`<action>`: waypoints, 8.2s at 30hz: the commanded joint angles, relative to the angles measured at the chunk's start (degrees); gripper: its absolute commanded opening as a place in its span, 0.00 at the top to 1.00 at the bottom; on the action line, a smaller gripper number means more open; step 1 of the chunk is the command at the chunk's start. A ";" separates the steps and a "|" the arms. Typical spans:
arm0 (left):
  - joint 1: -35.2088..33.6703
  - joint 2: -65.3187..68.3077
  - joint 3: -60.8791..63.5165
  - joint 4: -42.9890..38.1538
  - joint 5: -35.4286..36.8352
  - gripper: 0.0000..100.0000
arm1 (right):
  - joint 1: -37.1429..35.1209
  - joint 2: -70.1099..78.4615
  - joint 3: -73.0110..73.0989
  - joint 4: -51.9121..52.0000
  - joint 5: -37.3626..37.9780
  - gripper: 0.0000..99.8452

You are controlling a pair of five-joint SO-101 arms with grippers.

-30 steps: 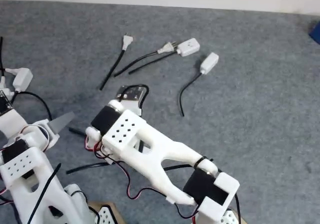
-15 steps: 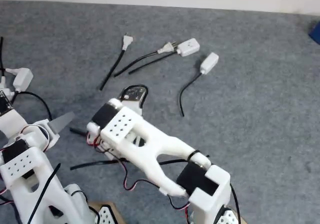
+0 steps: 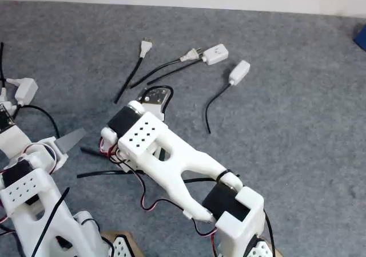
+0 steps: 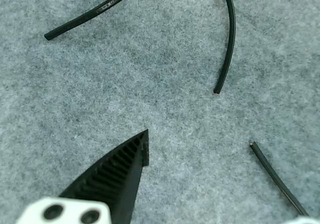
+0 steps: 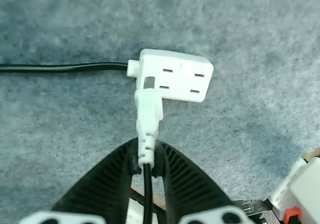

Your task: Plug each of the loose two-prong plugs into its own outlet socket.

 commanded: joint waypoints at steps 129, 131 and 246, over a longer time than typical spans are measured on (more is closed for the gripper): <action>8.57 -0.57 4.00 -0.79 -16.00 0.45 | 29.76 -44.70 76.88 -52.70 124.04 0.86; 7.25 -0.57 3.82 -0.79 -16.00 0.45 | 29.76 -41.98 75.74 -52.88 124.13 0.86; 10.86 -0.22 -11.91 9.67 -18.37 0.45 | 9.36 -30.02 34.51 -32.84 85.45 0.99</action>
